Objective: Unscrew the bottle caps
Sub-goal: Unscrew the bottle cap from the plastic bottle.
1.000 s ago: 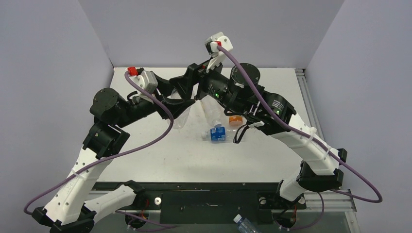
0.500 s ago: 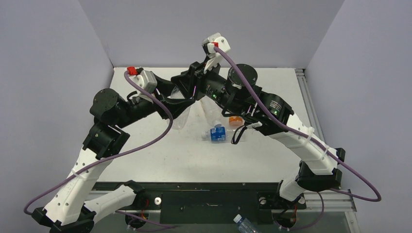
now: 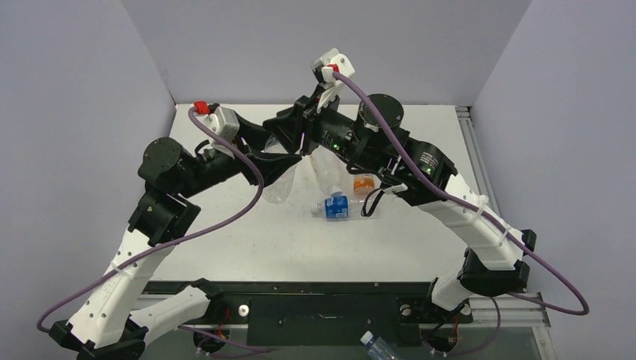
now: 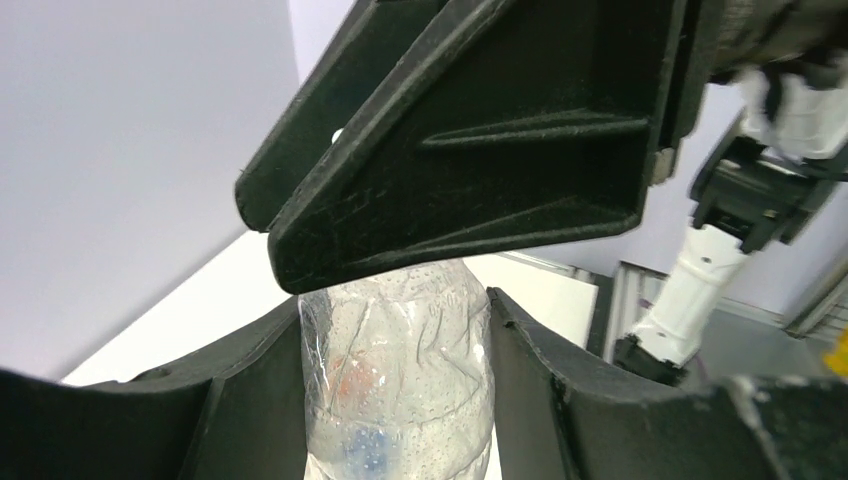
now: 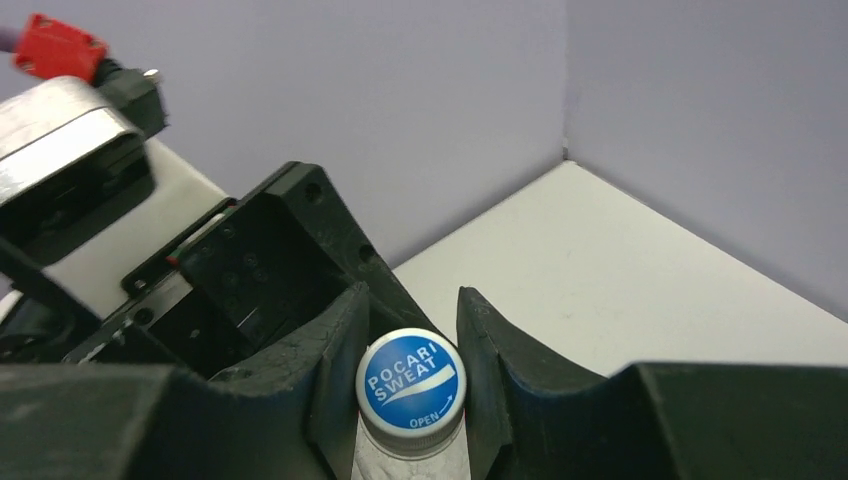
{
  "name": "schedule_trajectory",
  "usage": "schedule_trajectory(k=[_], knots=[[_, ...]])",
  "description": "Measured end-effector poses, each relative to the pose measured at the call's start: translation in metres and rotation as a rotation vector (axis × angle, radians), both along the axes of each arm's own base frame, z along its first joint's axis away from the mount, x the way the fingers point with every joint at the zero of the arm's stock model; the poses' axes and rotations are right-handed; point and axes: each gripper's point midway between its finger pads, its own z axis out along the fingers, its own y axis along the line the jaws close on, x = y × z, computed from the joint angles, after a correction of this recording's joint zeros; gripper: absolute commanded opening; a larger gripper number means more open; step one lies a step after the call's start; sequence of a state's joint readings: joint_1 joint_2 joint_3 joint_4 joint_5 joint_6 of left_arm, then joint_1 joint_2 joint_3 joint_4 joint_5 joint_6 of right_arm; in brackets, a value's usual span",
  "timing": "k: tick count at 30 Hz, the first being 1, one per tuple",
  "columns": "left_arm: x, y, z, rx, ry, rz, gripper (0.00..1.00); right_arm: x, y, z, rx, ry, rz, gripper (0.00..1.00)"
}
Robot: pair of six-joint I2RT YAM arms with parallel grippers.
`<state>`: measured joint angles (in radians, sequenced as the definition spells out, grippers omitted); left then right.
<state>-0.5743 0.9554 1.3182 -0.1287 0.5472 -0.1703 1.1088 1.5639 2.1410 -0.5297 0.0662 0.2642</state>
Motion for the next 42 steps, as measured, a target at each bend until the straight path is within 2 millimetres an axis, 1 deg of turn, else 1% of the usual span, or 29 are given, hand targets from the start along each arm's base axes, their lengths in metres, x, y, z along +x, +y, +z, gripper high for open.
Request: schedule_trajectory(k=[2,6,9,14,17,20,21,22,23,24,25,26,28,29,32,34,37,40,42], knots=[[-0.006,-0.002,0.002,-0.018,0.024,-0.034,0.0,-0.005,0.0,0.002,0.017,-0.015,0.086,0.0],[-0.027,-0.012,0.006,-0.041,0.107,-0.169,0.0,-0.028,-0.003,0.008,0.09,-0.028,0.296,0.0],[-0.048,-0.015,0.018,-0.055,0.137,-0.278,0.0,-0.054,-0.005,0.022,0.155,-0.062,0.459,0.0],[-0.087,-0.011,0.039,-0.061,0.127,-0.435,0.0,-0.099,-0.007,0.045,0.22,-0.147,0.695,0.0],[-0.102,-0.011,0.043,-0.053,0.128,-0.499,0.0,-0.117,-0.009,0.049,0.232,-0.179,0.788,0.0],[-0.109,-0.012,0.043,-0.042,0.136,-0.547,0.0,-0.127,-0.01,0.05,0.24,-0.198,0.854,0.0],[-0.11,-0.013,0.043,-0.038,0.138,-0.556,0.0,-0.128,-0.011,0.049,0.241,-0.201,0.864,0.01],[-0.11,-0.013,0.042,-0.035,0.141,-0.56,0.0,-0.127,-0.011,0.049,0.241,-0.199,0.869,0.15],[-0.11,-0.013,0.042,-0.034,0.144,-0.561,0.0,-0.125,-0.012,0.048,0.241,-0.197,0.868,0.23],[-0.109,-0.014,0.041,-0.034,0.145,-0.559,0.0,-0.121,-0.013,0.047,0.239,-0.192,0.857,0.44],[-0.106,-0.015,0.041,-0.034,0.146,-0.552,0.0,-0.117,-0.013,0.047,0.237,-0.188,0.843,0.56],[-0.104,-0.016,0.04,-0.036,0.144,-0.545,0.0,-0.112,-0.013,0.046,0.234,-0.179,0.816,0.73],[-0.099,-0.016,0.04,-0.04,0.123,-0.518,0.0,-0.094,-0.013,0.04,0.216,-0.135,0.712,0.78],[-0.095,-0.016,0.04,-0.045,0.107,-0.492,0.0,-0.084,-0.013,0.038,0.208,-0.125,0.655,0.79],[-0.072,-0.016,0.036,-0.061,0.08,-0.363,0.0,-0.054,-0.019,0.031,0.18,-0.074,0.446,0.8],[-0.057,-0.015,0.032,-0.062,0.068,-0.287,0.0,-0.041,-0.023,0.029,0.161,-0.055,0.33,0.81],[-0.037,-0.013,0.023,-0.049,0.053,-0.183,0.0,-0.028,-0.03,0.028,0.126,-0.036,0.166,0.76],[-0.02,-0.011,0.012,-0.031,0.057,-0.102,0.0,-0.025,-0.031,0.035,0.105,-0.032,0.068,0.7],[-0.012,-0.01,0.007,-0.021,0.06,-0.064,0.0,-0.02,-0.031,0.04,0.098,-0.032,0.019,0.66]])
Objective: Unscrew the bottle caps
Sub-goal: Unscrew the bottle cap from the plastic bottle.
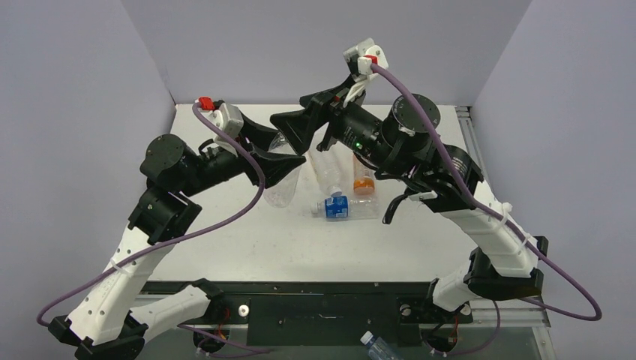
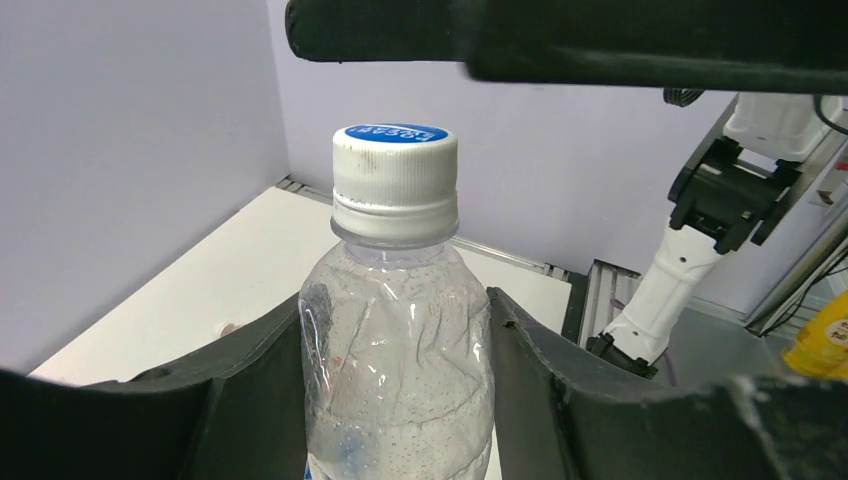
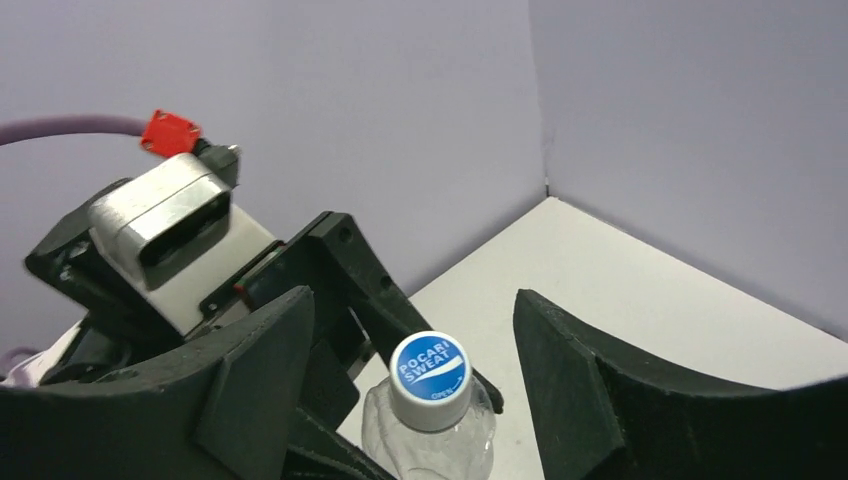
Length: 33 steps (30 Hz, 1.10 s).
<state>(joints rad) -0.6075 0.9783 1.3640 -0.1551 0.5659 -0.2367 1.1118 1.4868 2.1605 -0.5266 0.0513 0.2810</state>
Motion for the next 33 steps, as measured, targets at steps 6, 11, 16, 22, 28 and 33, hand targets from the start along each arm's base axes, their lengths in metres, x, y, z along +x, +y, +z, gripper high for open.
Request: schedule_trajectory(k=[6,11,16,22,28,33], knots=[[0.009,0.003,-0.003,0.011,-0.008,0.052,0.0,0.021,0.006,-0.023,-0.07,0.04,-0.095,0.6],[0.013,0.005,-0.003,0.012,-0.01,0.074,0.0,0.027,0.015,-0.04,-0.118,0.061,-0.104,0.47],[0.017,0.004,-0.005,0.016,-0.004,0.086,0.0,0.026,0.017,-0.04,-0.118,0.061,-0.097,0.3],[0.018,0.004,-0.005,0.016,-0.004,0.089,0.0,0.025,0.019,-0.039,-0.112,0.062,-0.087,0.01],[0.017,0.003,-0.007,0.019,-0.005,0.079,0.0,0.023,0.021,-0.041,-0.118,0.054,-0.065,0.0],[-0.002,-0.003,-0.008,0.021,0.013,-0.039,0.0,0.008,0.018,-0.042,-0.092,0.028,0.087,0.0]])
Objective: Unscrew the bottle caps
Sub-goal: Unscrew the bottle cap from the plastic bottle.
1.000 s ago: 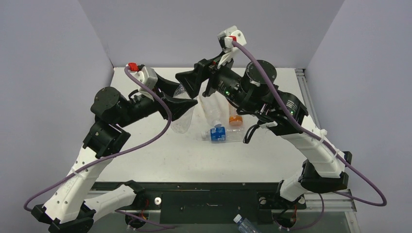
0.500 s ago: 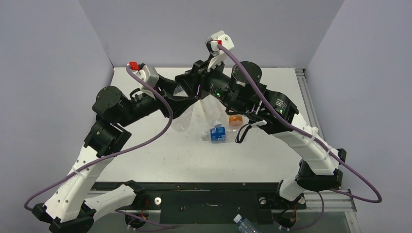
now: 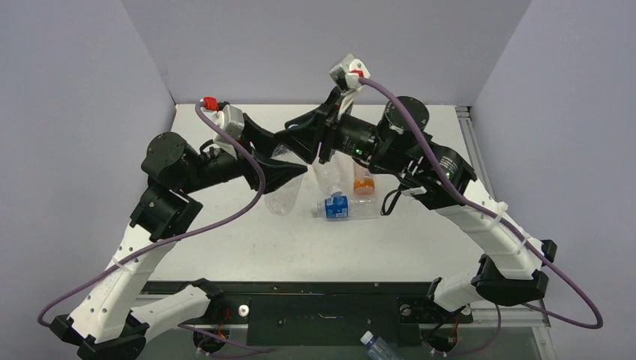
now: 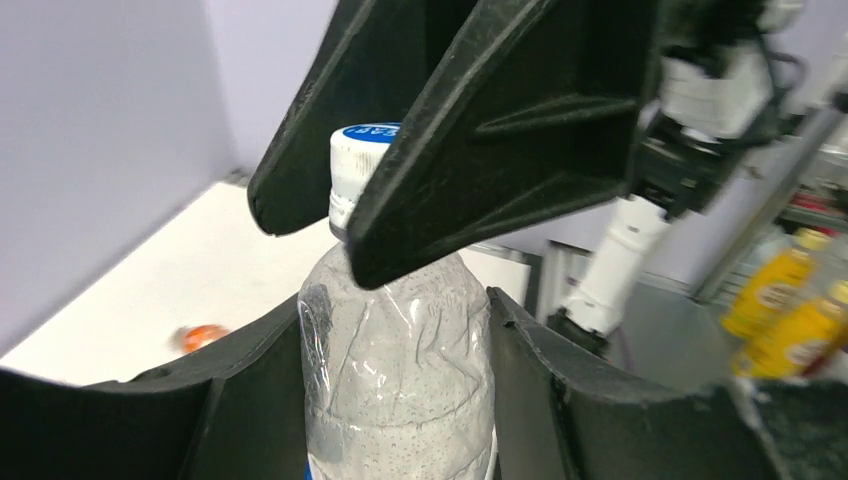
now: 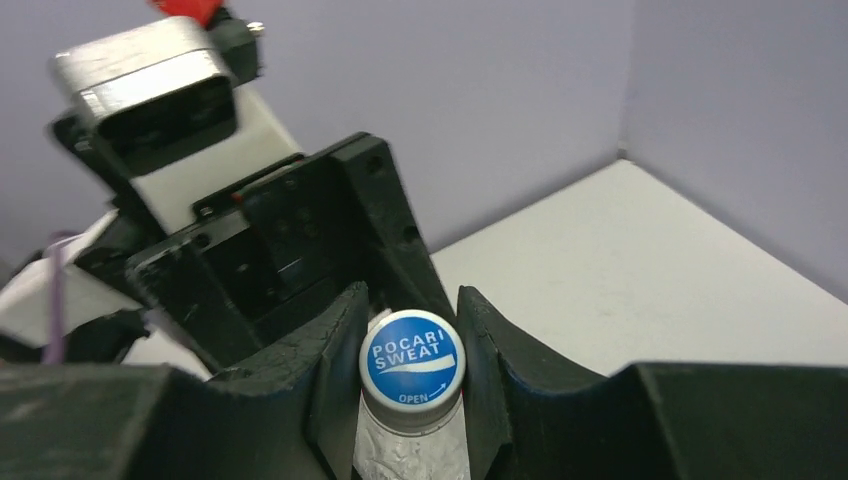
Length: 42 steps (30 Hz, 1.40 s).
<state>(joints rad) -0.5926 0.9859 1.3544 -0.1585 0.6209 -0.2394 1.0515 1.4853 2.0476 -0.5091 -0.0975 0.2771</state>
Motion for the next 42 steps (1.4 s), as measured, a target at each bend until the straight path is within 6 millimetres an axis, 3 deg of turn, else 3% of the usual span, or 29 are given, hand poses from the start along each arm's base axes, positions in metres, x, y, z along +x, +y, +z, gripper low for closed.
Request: schedule_trajectory(k=[9,14,16,17,18,21,22,29,37,42], knots=[[-0.073,-0.008,0.021,-0.025,0.044,-0.381,0.0,-0.083,-0.003,0.028,0.152,-0.087,0.528,0.0],[-0.101,-0.007,0.027,-0.016,0.052,-0.498,0.0,-0.113,-0.005,0.036,0.183,-0.134,0.702,0.0],[-0.104,-0.007,0.026,-0.012,0.057,-0.512,0.0,-0.116,-0.005,0.035,0.18,-0.137,0.726,0.13],[-0.104,-0.007,0.026,-0.011,0.059,-0.513,0.0,-0.115,-0.005,0.034,0.177,-0.137,0.727,0.28],[-0.103,-0.007,0.026,-0.011,0.06,-0.511,0.0,-0.114,-0.005,0.034,0.172,-0.132,0.721,0.52],[-0.102,-0.007,0.024,-0.006,0.03,-0.503,0.0,-0.099,-0.005,0.033,0.147,-0.111,0.628,0.76],[-0.1,-0.007,0.025,-0.01,0.014,-0.485,0.0,-0.091,-0.007,0.034,0.141,-0.103,0.576,0.78],[-0.065,-0.005,0.015,0.003,-0.109,-0.264,0.0,-0.047,-0.025,0.032,0.093,-0.058,0.188,0.77],[-0.026,0.003,0.008,0.028,-0.168,-0.033,0.0,-0.025,-0.044,0.068,0.1,-0.074,-0.137,0.61],[-0.012,0.005,0.003,0.036,-0.147,0.031,0.0,-0.007,-0.03,0.037,0.001,-0.037,-0.217,0.57]])
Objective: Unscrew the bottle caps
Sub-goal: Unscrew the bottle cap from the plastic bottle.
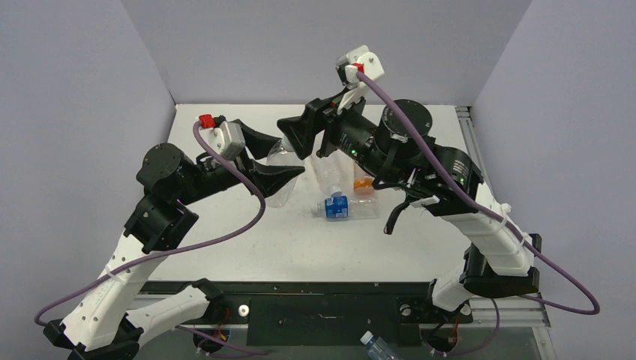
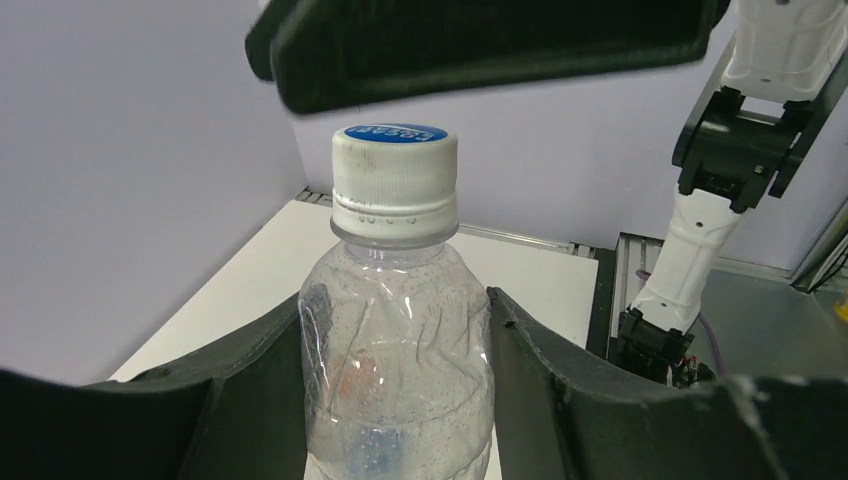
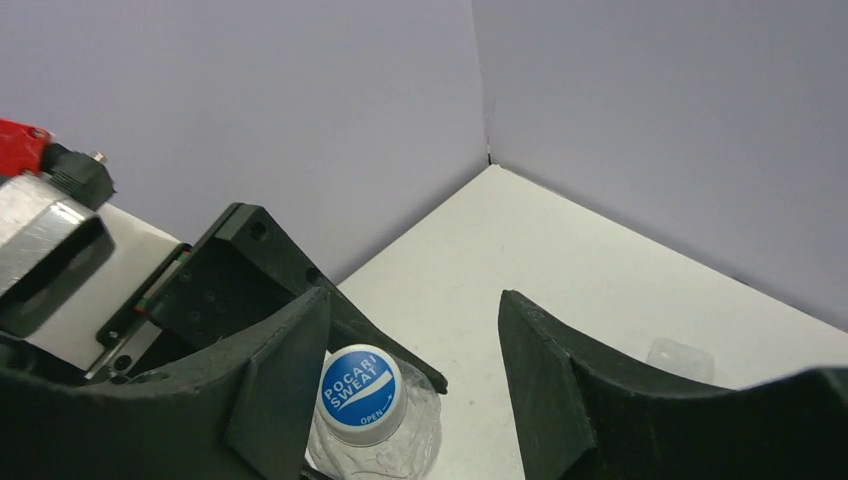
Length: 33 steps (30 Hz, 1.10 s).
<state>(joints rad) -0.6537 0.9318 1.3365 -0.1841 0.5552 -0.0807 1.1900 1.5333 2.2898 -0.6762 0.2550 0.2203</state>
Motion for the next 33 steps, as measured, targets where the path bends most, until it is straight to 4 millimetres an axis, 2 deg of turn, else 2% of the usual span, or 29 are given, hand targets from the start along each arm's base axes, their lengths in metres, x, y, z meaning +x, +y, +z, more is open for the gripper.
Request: schedule_trajectory(k=[3,14,21,26,29,33], knots=[[0.005,0.001,-0.001,0.0,0.009,0.023,0.0,0.003,0.008,-0.018,-0.05,0.021,-0.005,0.55],[0.021,0.0,-0.008,0.008,0.038,0.08,0.0,0.003,0.011,-0.022,-0.064,0.025,0.006,0.47],[0.024,0.001,-0.009,0.007,0.042,0.098,0.0,0.006,0.025,-0.035,-0.097,0.039,0.019,0.45],[0.025,0.001,-0.008,0.005,0.041,0.104,0.0,0.014,0.033,-0.049,-0.13,0.056,0.005,0.23],[0.026,0.002,-0.007,0.002,0.04,0.109,0.0,0.015,0.033,-0.049,-0.123,0.064,0.005,0.19],[0.025,0.002,-0.007,0.0,0.037,0.108,0.0,0.014,0.034,-0.048,-0.115,0.061,0.014,0.05]])
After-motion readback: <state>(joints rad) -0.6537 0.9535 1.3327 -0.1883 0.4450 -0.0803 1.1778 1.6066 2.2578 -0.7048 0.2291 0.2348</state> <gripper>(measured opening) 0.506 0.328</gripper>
